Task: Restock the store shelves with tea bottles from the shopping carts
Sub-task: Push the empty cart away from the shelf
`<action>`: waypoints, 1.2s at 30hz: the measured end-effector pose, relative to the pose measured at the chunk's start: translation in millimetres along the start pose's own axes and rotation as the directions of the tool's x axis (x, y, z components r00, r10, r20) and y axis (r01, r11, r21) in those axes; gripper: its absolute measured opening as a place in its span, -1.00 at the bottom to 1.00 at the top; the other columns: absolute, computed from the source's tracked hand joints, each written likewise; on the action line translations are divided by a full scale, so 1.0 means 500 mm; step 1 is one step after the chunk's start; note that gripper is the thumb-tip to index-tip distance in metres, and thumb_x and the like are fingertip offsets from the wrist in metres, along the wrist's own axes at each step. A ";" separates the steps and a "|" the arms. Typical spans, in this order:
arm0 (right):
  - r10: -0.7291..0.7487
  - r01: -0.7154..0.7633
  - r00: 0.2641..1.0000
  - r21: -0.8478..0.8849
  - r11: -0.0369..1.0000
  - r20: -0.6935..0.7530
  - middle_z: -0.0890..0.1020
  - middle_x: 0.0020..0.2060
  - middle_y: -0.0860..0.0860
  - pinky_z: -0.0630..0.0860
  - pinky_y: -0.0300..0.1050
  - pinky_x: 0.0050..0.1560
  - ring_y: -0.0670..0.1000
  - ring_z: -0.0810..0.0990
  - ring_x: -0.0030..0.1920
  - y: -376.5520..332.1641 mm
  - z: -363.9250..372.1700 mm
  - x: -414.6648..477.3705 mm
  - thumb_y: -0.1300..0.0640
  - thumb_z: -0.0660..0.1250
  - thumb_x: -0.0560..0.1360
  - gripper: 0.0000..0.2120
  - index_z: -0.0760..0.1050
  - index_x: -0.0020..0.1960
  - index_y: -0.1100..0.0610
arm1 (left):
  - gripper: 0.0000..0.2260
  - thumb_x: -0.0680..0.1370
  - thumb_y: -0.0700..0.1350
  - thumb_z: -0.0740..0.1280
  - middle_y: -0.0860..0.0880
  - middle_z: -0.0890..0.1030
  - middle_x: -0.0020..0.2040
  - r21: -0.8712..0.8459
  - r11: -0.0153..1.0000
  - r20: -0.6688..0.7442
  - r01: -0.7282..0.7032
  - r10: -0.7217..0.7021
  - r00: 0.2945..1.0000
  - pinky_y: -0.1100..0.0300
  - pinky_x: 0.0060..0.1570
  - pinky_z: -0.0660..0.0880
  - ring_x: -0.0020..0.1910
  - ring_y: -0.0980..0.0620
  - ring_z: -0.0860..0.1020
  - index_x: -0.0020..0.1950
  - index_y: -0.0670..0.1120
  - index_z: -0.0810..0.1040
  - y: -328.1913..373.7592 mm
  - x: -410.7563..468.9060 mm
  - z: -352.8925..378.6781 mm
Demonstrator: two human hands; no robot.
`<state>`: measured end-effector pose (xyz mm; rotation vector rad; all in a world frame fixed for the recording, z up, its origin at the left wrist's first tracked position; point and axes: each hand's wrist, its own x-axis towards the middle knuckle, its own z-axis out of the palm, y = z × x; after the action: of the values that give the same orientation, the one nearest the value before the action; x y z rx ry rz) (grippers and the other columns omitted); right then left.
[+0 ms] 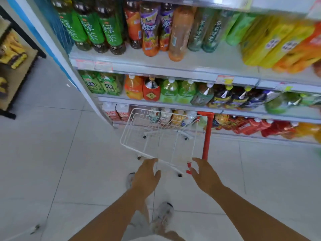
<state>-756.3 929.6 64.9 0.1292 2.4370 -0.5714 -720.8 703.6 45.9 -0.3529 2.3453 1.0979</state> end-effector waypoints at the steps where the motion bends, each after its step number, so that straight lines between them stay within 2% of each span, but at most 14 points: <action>1: -0.011 0.012 1.000 -0.026 1.000 0.013 0.45 0.29 0.05 0.40 -0.08 0.27 0.07 0.49 0.23 0.016 -0.020 0.005 -0.02 0.18 0.61 -0.58 0.29 0.44 0.04 | -0.57 0.61 -0.03 0.28 0.00 0.38 0.45 0.008 1.000 0.003 0.003 -0.003 1.000 0.08 0.37 0.34 0.39 0.00 0.40 0.47 0.02 0.34 0.015 -0.002 0.018; 4: -0.030 0.039 0.998 -0.144 0.989 0.058 0.46 0.25 0.09 0.37 -0.09 0.29 0.07 0.47 0.24 0.048 -0.078 0.039 -0.03 0.16 0.62 -0.58 0.29 0.44 0.07 | -0.56 0.61 0.00 0.27 0.05 0.37 0.45 0.036 0.999 0.003 0.011 -0.011 1.000 0.17 0.38 0.31 0.39 0.05 0.39 0.48 0.04 0.32 0.055 0.014 0.059; 7: -0.061 0.072 0.997 -0.233 0.970 0.054 0.49 0.19 0.10 0.40 -0.09 0.23 0.08 0.51 0.18 0.061 -0.134 0.093 -0.01 0.17 0.62 -0.61 0.34 0.41 0.10 | -0.57 0.61 0.02 0.26 0.06 0.37 0.44 0.004 1.000 0.004 0.010 -0.010 1.000 0.15 0.39 0.30 0.38 0.05 0.38 0.48 0.06 0.30 0.089 0.048 0.095; 11: -0.088 0.105 0.993 -0.277 0.955 0.073 0.48 0.24 0.10 0.43 -0.06 0.23 0.08 0.51 0.20 0.081 -0.197 0.168 -0.03 0.17 0.61 -0.61 0.35 0.39 0.07 | -0.56 0.62 0.03 0.24 0.04 0.35 0.45 -0.033 0.998 0.006 0.056 -0.055 0.998 0.12 0.40 0.31 0.39 0.04 0.37 0.49 0.05 0.28 0.133 0.091 0.138; 15: -0.161 0.213 0.972 -0.345 0.914 0.173 0.46 0.33 0.06 0.42 -0.03 0.31 0.07 0.48 0.28 0.109 -0.241 0.244 -0.06 0.18 0.60 -0.57 0.33 0.43 0.05 | -0.57 0.61 0.07 0.25 0.05 0.38 0.45 -0.165 0.968 -0.077 0.187 -0.201 0.976 0.10 0.40 0.34 0.36 0.04 0.41 0.48 0.08 0.32 0.181 0.122 0.189; 18: -0.280 0.378 0.918 -0.408 0.831 0.281 0.45 0.32 0.09 0.40 0.00 0.31 0.10 0.42 0.32 0.142 -0.267 0.329 -0.06 0.17 0.60 -0.57 0.33 0.42 0.06 | -0.57 0.61 0.08 0.26 0.05 0.41 0.45 -0.226 0.933 -0.129 0.280 -0.314 0.941 0.10 0.39 0.36 0.35 0.04 0.45 0.48 0.09 0.33 0.217 0.157 0.247; 20: -0.375 0.514 0.854 -0.481 0.710 0.360 0.43 0.32 0.09 0.38 0.01 0.31 0.11 0.38 0.32 0.155 -0.279 0.395 -0.07 0.16 0.60 -0.56 0.32 0.42 0.06 | -0.56 0.61 0.10 0.25 0.04 0.41 0.44 -0.261 0.905 -0.180 0.335 -0.387 0.905 0.11 0.38 0.36 0.35 0.04 0.45 0.49 0.08 0.32 0.243 0.181 0.294; 24: -0.514 0.729 0.671 -0.605 0.322 0.535 0.30 0.45 0.08 0.17 0.04 0.45 0.15 0.17 0.48 0.168 -0.286 0.508 -0.15 0.13 0.58 -0.48 0.26 0.47 0.04 | -0.55 0.62 0.15 0.21 0.00 0.39 0.45 -0.364 0.804 -0.219 0.470 -0.564 0.796 0.04 0.41 0.29 0.35 0.01 0.44 0.49 0.07 0.31 0.276 0.220 0.393; 26: -0.512 0.774 0.606 -0.600 0.202 0.609 0.25 0.49 0.09 0.07 0.07 0.50 0.16 0.09 0.52 0.174 -0.277 0.543 -0.19 0.13 0.57 -0.44 0.23 0.49 0.03 | -0.54 0.61 0.17 0.20 0.00 0.39 0.45 -0.416 0.740 -0.211 0.529 -0.644 0.735 0.01 0.37 0.35 0.37 -0.02 0.42 0.48 0.09 0.32 0.290 0.226 0.441; 30: -0.419 0.815 0.515 -0.578 -0.030 0.748 0.24 0.50 0.08 -0.08 0.15 0.52 0.16 0.02 0.54 0.194 -0.249 0.586 -0.30 0.02 0.56 -0.37 0.15 0.53 0.01 | -0.54 0.60 0.21 0.18 0.02 0.48 0.38 -0.363 0.752 -0.251 0.550 -0.648 0.719 0.09 0.32 0.32 0.33 -0.02 0.45 0.46 0.07 0.35 0.304 0.234 0.518; 32: -0.437 0.818 0.481 -0.569 -0.088 0.760 0.36 0.43 0.04 -0.07 0.18 0.48 0.14 0.14 0.51 0.204 -0.246 0.606 -0.37 -0.10 0.51 -0.32 0.20 0.50 -0.04 | -0.51 0.61 0.24 0.14 0.03 0.46 0.38 -0.294 0.772 -0.302 0.563 -0.634 0.712 0.10 0.39 0.19 0.37 -0.02 0.40 0.47 0.06 0.32 0.304 0.234 0.545; 33: -0.475 0.812 0.452 -0.569 -0.131 0.755 0.46 0.34 0.03 0.02 0.16 0.45 0.14 0.26 0.44 0.206 -0.244 0.616 -0.40 -0.17 0.46 -0.28 0.28 0.46 -0.05 | -0.51 0.61 0.24 0.11 0.03 0.45 0.38 -0.259 0.782 -0.330 0.566 -0.623 0.709 0.10 0.42 0.15 0.39 -0.03 0.38 0.48 0.06 0.30 0.301 0.235 0.556; 34: -0.503 0.801 0.420 -0.569 -0.185 0.755 0.53 0.24 0.02 0.13 0.11 0.38 0.13 0.38 0.34 0.207 -0.242 0.622 -0.40 -0.21 0.43 -0.26 0.37 0.39 -0.05 | -0.53 0.62 0.23 0.09 0.03 0.47 0.36 -0.233 0.787 -0.353 0.571 -0.616 0.704 0.09 0.42 0.14 0.38 -0.03 0.39 0.47 0.06 0.31 0.298 0.236 0.566; 36: -0.561 0.793 0.350 -0.556 -0.248 0.750 0.58 0.06 0.00 0.24 0.03 0.19 0.12 0.50 0.14 0.219 -0.230 0.633 -0.38 -0.14 0.45 -0.33 0.48 0.24 -0.03 | -0.58 0.61 0.21 0.07 0.03 0.54 0.21 -0.208 0.788 -0.414 0.579 -0.608 0.678 0.07 0.35 0.24 0.25 -0.05 0.48 0.36 0.03 0.41 0.293 0.233 0.583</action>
<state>-1048.8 1063.6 -83.1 -1.9228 1.8922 0.5718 -780.9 1019.8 -82.0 -1.4387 2.2851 0.8040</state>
